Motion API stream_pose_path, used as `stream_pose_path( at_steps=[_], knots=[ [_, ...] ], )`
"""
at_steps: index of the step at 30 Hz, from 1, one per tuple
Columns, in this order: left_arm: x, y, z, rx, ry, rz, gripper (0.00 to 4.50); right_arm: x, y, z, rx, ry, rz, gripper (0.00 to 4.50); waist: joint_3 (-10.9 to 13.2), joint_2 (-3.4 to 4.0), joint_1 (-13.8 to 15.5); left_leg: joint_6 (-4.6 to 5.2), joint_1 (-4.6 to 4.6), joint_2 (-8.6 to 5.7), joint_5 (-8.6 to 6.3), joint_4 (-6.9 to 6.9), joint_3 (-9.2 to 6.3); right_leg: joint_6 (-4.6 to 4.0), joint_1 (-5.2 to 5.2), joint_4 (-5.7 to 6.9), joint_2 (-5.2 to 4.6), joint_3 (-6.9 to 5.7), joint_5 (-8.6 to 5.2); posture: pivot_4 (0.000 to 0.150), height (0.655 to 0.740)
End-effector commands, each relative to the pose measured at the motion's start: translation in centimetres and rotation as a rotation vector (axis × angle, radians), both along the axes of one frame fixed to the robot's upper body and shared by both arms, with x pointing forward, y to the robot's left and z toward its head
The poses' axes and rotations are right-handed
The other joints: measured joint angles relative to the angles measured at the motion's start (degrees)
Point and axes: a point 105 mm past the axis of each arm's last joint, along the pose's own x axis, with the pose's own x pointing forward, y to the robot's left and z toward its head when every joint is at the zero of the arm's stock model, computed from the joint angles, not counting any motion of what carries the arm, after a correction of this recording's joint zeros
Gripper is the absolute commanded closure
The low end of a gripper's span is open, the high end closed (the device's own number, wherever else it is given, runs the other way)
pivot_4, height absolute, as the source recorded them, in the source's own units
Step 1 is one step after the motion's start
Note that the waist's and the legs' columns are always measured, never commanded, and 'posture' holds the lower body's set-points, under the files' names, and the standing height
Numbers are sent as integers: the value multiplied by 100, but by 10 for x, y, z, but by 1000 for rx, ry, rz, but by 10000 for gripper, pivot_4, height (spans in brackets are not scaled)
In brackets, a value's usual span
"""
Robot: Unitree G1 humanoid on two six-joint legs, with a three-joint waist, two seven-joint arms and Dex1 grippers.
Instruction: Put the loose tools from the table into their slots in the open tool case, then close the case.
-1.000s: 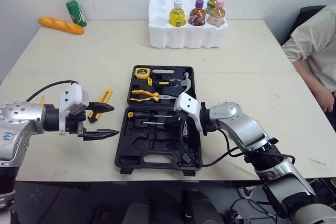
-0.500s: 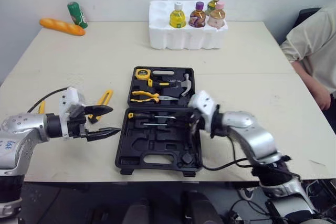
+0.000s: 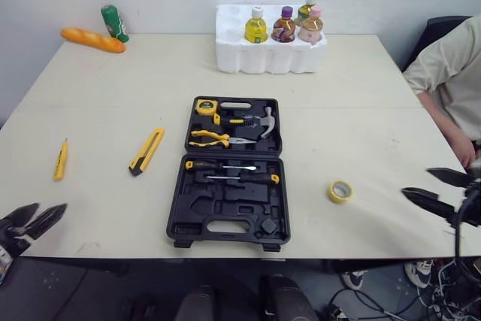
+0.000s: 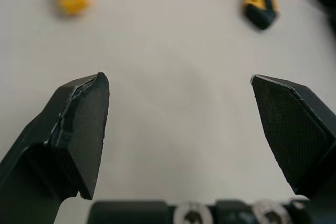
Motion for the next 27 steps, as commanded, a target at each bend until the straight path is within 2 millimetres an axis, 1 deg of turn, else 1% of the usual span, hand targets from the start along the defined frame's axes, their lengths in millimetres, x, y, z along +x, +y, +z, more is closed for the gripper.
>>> stream_pose_path(
  at_steps=[1,3,4,6,8,10,12,14,15,16,17,19,20,21,24,27],
  knots=[
    [-12,36,15,125,-14,144,0,-9,-34,13,-82,-46,-87,621,1,1,-9,0,-1,1,0,-3,1,-1,-3,0,0,1,-1,1500,7367],
    [-11,39,14,140,-11,160,0,-8,-41,14,-88,-56,-103,621,3,4,-18,5,-3,1,2,-5,4,3,-8,2,-1,3,1,1500,7367],
    [-8,36,14,148,-15,153,0,-7,-41,15,-91,-61,-101,621,4,8,-18,11,-3,1,5,-5,4,24,-10,3,-1,3,13,1500,7367],
    [2,26,16,151,-37,136,0,-3,-36,15,-88,-71,-76,621,8,15,-14,6,-4,1,1,-5,5,88,-10,2,-2,3,49,1500,7367],
    [11,17,19,154,-50,129,0,0,-29,17,-78,-78,-46,621,10,19,-10,-4,-6,1,-4,-4,5,89,-11,3,-3,3,49,1500,7367],
    [30,1,25,155,-54,109,0,6,-8,25,-46,-97,32,621,13,22,-4,-4,-6,1,-4,-4,5,90,-12,5,-3,3,50,1500,7367],
    [43,-11,29,164,-50,100,0,10,10,32,-21,-112,95,621,20,33,2,-5,-7,1,-3,0,4,93,-13,12,-3,3,51,1500,7367],
    [58,-20,35,152,-50,109,0,12,47,48,18,-131,242,621,21,35,4,-5,-8,1,1,1,4,96,-15,16,-2,2,53,1500,7367],
    [62,-23,37,148,-50,113,0,11,60,53,29,-131,293,621,23,37,5,1,-8,1,7,1,3,96,-15,18,-2,1,53,1500,7367],
    [66,-22,38,144,-36,139,0,9,76,61,43,-133,368,621,24,39,0,5,-10,1,10,0,3,96,-18,19,-1,0,53,1500,7367],
    [68,-20,38,142,-24,159,0,7,86,65,51,-132,409,621,27,44,-13,7,-11,2,12,0,3,96,-21,20,-1,0,53,1500,7367],
    [80,-11,45,118,-1,271,0,0,117,85,127,-152,562,621,32,37,-24,10,-11,1,14,-1,3,96,-22,21,1,1,53,1500,7367],
    [84,-7,47,110,12,309,0,-3,127,91,154,-154,614,621,36,30,-22,11,-12,2,15,2,3,97,-22,23,2,0,53,1500,7367],
    [88,-4,48,112,24,334,0,-5,136,95,171,-154,659,621,36,25,-12,10,-13,2,17,4,2,98,-23,24,3,-1,54,1500,7367],
    [103,-4,45,157,76,318,0,-10,157,102,196,-157,771,621,33,16,4,9,-13,2,17,3,-1,99,-21,21,3,-8,54,1500,7367],
    [115,-2,43,147,114,328,0,-13,172,112,191,-177,856,621,33,16,8,11,-23,-1,14,6,0,102,-24,12,0,-8,56,1500,7367]
  ],
)
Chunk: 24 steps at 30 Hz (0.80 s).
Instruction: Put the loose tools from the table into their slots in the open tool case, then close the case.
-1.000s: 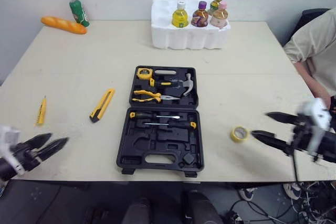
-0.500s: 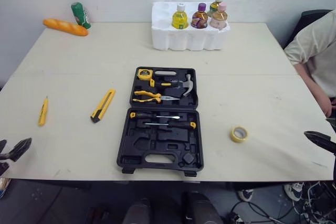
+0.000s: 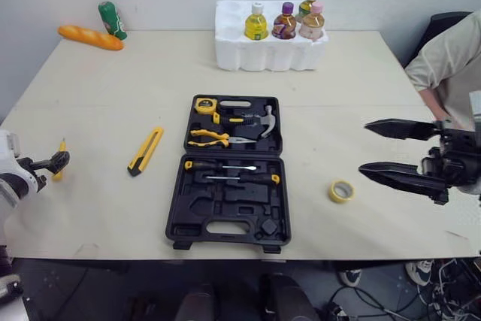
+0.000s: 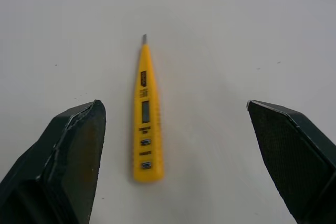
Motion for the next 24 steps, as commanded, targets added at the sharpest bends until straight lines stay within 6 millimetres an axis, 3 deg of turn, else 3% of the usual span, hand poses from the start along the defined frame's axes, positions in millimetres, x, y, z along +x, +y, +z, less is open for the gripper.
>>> stream_pose_path(
  at_steps=[1,9,12,16,19,24],
  knots=[
    [10,10,4,1,29,40,0,-10,20,17,3,-52,120,621,0,-1,5,0,-2,0,-1,4,1,1,0,-2,0,0,0,1500,7367],
    [18,20,-34,-52,203,96,0,-13,30,33,25,-81,193,621,0,-1,30,-22,-14,0,7,3,0,5,-6,-13,-1,-12,3,1500,7367],
    [23,12,-37,-57,203,44,8196,-12,30,34,26,-85,193,0,0,-1,69,-19,-10,0,7,4,0,6,-7,-5,-1,-11,3,1500,7367],
    [28,2,-38,-63,193,-12,25370,-8,29,33,19,-88,186,0,0,0,77,-13,-3,0,7,2,0,6,-7,5,-1,-9,3,1500,7367],
    [33,0,-28,5,170,-45,39394,-7,27,32,9,-87,179,0,0,0,106,-13,-3,0,7,1,0,6,-7,6,-1,-7,3,1500,7367],
    [47,-31,34,236,5,-261,39646,-4,15,26,7,-50,116,0,0,-9,137,-27,-22,0,14,5,-2,5,-16,-1,-3,-9,3,1500,7367]
  ],
)
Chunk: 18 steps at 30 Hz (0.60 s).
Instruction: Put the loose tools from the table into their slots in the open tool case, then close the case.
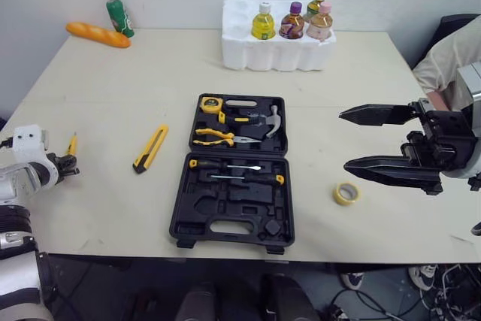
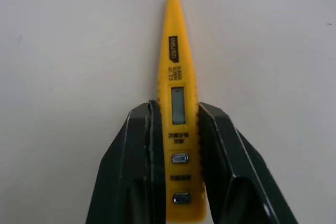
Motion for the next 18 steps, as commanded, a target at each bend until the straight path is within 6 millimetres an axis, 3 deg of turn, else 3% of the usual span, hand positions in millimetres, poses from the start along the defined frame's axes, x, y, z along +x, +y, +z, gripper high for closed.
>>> stream_pose_path(
  at_steps=[1,3,6,8,12,16,18],
  knots=[
    [6,-43,65,162,-168,-299,39646,-4,-12,3,-24,-23,-55,0,0,-3,20,-6,-9,0,4,1,-3,0,-4,-6,-2,-2,0,1500,7367],
    [-9,-100,81,196,-168,-634,39646,-6,-19,-1,-34,-3,-86,0,-3,-8,17,-6,-56,0,3,9,-6,1,-35,-3,-2,-4,1,1500,7367],
    [-40,-170,78,278,-84,-1088,39646,-10,-28,-17,-79,29,-127,0,-2,-2,25,-6,-82,-2,3,18,-5,3,-59,10,-2,-2,3,1500,7367],
    [-56,-201,72,317,-24,-1306,39646,-13,-33,-28,-117,45,-147,0,-5,15,30,-2,-79,-3,1,12,-3,3,-55,2,-1,-2,2,1500,7367],
    [-58,-226,64,352,67,-1481,39646,-16,-36,-37,-133,47,-155,0,7,19,8,8,-81,-6,7,22,17,6,-54,-8,8,6,3,1500,7367],
    [-43,-245,50,427,166,-1550,39646,-20,-39,-44,-148,54,-172,0,13,9,13,38,-50,-5,5,29,29,10,-46,28,23,18,5,1500,7367],
    [-39,-253,43,452,193,-1592,39646,-23,-30,-47,-152,53,-172,0,13,9,3,40,-46,-5,11,35,29,10,-45,44,26,24,6,1500,7367]
  ],
)
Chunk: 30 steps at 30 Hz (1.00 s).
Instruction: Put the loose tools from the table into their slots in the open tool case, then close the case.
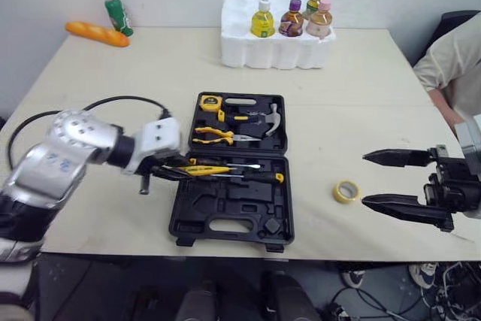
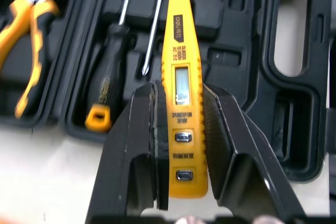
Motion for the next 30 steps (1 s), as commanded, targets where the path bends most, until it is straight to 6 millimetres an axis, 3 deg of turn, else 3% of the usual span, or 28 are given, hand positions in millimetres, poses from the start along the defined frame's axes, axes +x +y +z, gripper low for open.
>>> stream_pose_path(
  at_steps=[1,7,20,23,28,30],
  knots=[
    [6,-9,-12,87,16,-64,39646,-10,17,5,-15,-64,18,0,0,0,-13,0,0,0,0,3,0,0,0,6,2,2,0,1500,7367],
    [15,-19,-27,172,3,-132,39646,-16,30,-1,6,-58,-14,0,1,-4,17,2,-25,5,-1,45,-3,3,-7,11,5,3,0,1500,7367],
    [19,-37,-30,123,6,-123,39646,-14,34,-5,21,-52,-37,0,1,-5,106,28,-27,0,-15,64,-4,18,5,1,-7,5,8,1500,7367],
    [17,-40,-27,85,9,-130,25176,-14,34,-5,22,-51,-34,0,1,-5,134,28,-27,0,-15,65,-4,18,5,2,-6,5,8,1500,7367],
    [5,-26,-14,-42,68,-152,2404,-15,35,-7,19,-44,-27,0,1,-5,107,27,-29,1,-15,64,-4,18,3,4,-4,5,8,1500,7367],
    [4,-23,-9,-144,73,-160,2404,-15,35,-7,19,-41,-28,0,1,-4,105,25,-27,2,-14,64,-5,17,3,4,-5,4,8,1500,7367]
  ],
)
